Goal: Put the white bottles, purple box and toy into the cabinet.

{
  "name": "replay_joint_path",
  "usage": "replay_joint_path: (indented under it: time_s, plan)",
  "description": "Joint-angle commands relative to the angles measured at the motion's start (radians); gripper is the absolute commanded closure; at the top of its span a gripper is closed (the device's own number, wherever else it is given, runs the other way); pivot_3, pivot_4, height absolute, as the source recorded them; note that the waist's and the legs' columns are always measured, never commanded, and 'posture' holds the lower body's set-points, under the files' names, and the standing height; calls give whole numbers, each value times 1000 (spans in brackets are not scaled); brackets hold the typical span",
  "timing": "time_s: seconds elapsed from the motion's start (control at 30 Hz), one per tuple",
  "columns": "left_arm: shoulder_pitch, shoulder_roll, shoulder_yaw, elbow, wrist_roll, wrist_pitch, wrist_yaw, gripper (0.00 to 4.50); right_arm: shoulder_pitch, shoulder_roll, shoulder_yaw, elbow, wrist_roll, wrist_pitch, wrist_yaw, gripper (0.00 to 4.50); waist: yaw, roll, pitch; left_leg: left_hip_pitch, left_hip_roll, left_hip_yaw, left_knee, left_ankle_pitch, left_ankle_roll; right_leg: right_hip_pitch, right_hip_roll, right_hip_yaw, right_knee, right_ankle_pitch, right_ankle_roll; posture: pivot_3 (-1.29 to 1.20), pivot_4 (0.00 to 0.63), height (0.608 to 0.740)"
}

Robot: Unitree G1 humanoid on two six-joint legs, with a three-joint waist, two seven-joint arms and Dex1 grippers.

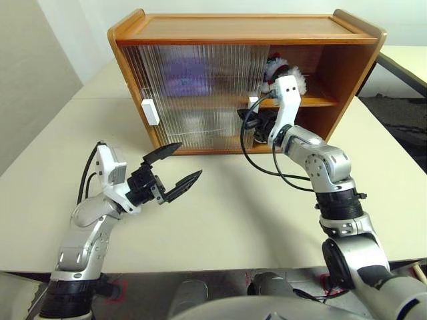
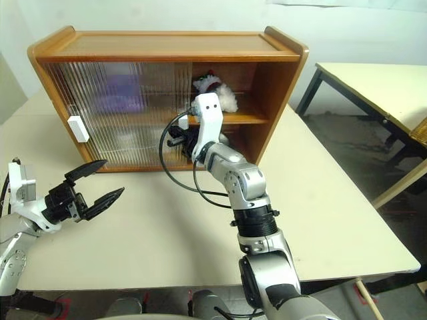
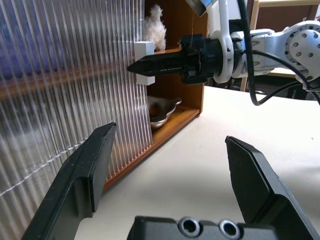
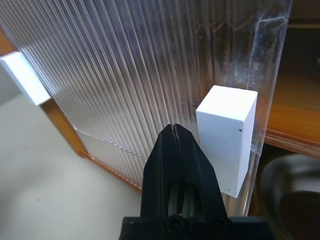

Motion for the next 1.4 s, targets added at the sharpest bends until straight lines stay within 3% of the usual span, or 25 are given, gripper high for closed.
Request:
replay_joint_path:
  time_s: [0.03,0.4,1.4]
  plan:
    - [-11,-5,-14,-1,12,5,-1,0,-11,-27,-27,-37,-36,14,-29,4486,-1,0,0,0,0,0,0,0,0,0,0,0,0,1,0,-21,0,740]
    - [-19,-5,-22,2,11,8,-3,0,34,-82,-70,-121,-56,69,-57,4486,-2,0,0,-2,0,1,0,1,-1,1,0,0,0,2,0,-34,0,740]
    - [-56,-7,-26,58,12,4,-57,0,92,-226,-174,-96,-93,66,-90,4486,-11,0,0,-1,-1,0,1,1,-1,1,0,2,-1,2,5,-92,0,740]
